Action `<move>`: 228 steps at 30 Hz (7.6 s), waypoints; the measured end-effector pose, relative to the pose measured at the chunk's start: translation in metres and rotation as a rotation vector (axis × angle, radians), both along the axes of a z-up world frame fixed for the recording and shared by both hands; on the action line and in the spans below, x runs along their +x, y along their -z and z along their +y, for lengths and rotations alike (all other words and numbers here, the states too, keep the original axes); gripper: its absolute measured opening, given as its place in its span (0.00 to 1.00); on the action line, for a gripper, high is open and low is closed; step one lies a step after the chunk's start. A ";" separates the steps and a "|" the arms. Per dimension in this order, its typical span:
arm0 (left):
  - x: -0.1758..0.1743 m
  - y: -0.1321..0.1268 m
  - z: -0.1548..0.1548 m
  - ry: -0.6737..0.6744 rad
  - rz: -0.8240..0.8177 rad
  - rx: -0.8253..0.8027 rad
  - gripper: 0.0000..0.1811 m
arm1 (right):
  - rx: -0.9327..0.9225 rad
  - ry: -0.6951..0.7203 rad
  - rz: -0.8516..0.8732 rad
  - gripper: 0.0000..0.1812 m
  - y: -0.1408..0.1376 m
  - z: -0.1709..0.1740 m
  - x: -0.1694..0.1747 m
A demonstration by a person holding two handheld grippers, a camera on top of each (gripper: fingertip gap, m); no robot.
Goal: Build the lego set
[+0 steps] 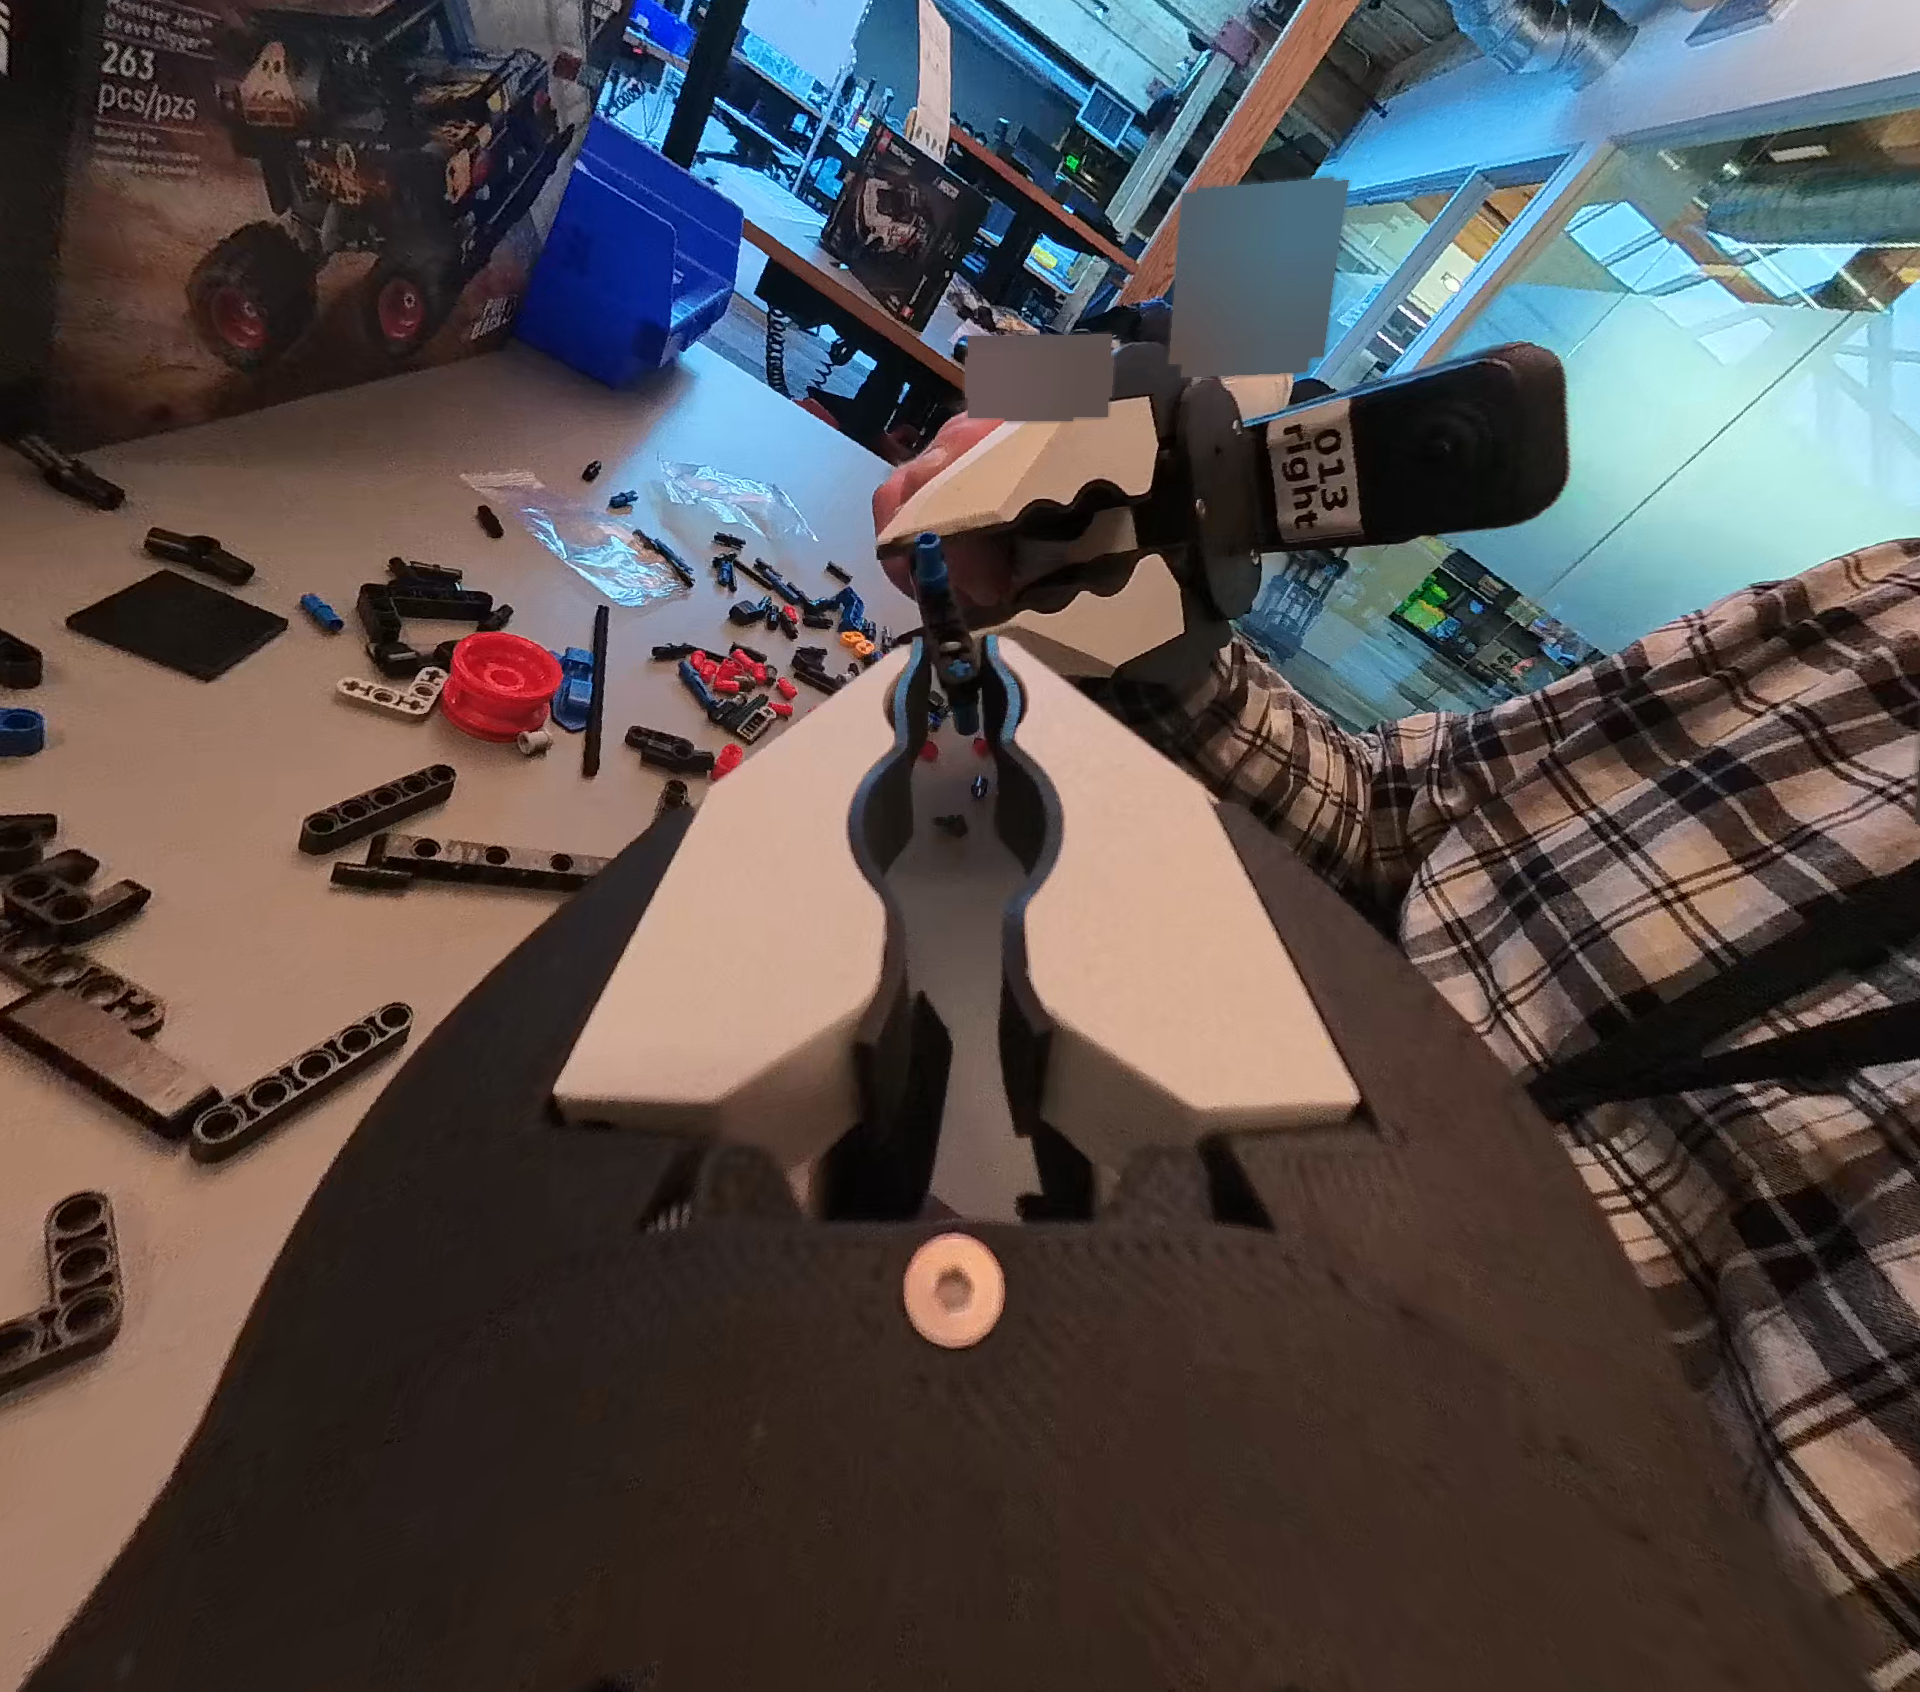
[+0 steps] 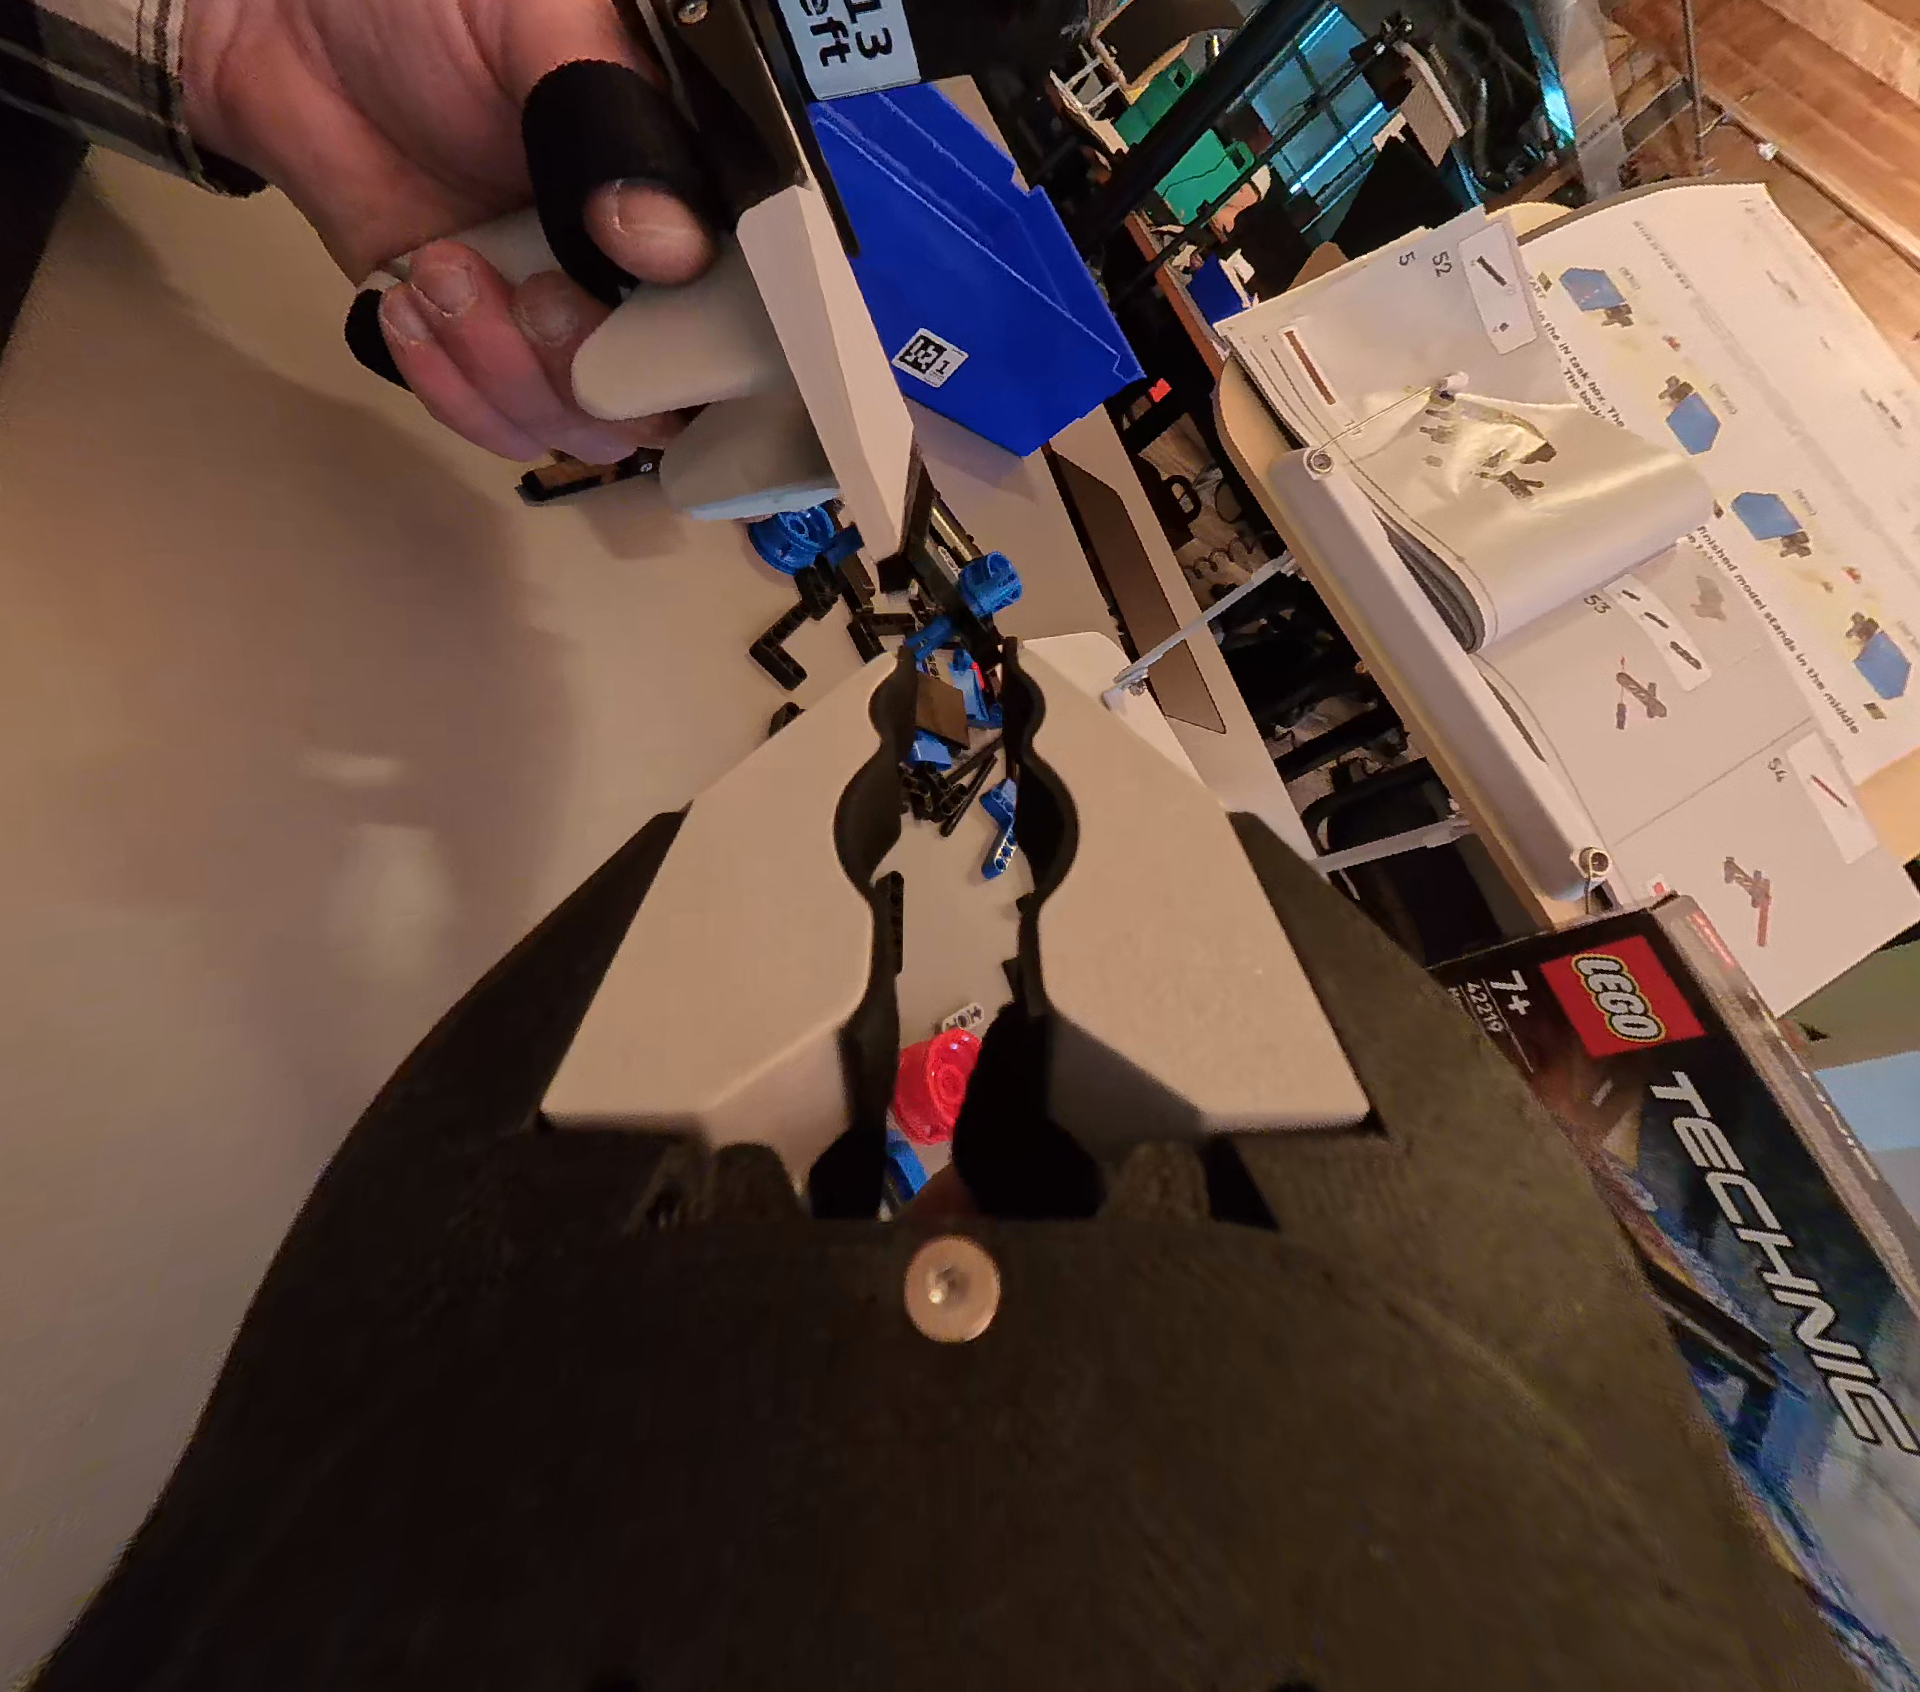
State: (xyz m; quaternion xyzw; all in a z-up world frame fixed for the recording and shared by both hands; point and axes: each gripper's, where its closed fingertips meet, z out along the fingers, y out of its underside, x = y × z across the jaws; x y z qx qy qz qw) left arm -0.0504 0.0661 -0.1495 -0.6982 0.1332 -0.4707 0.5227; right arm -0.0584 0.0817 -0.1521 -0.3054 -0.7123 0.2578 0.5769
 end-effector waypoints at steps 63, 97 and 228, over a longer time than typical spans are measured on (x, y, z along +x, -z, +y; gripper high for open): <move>-0.009 0.001 0.015 -0.366 0.861 0.499 0.05 | -0.149 -0.031 0.037 0.11 -0.012 -0.003 0.004; 0.000 -0.004 0.014 -0.264 0.450 0.326 0.01 | -0.137 -0.011 0.034 0.07 -0.009 -0.004 -0.001; 0.003 -0.001 -0.003 -0.290 1.000 0.619 0.02 | -0.766 -0.220 -0.097 0.04 -0.012 -0.023 0.004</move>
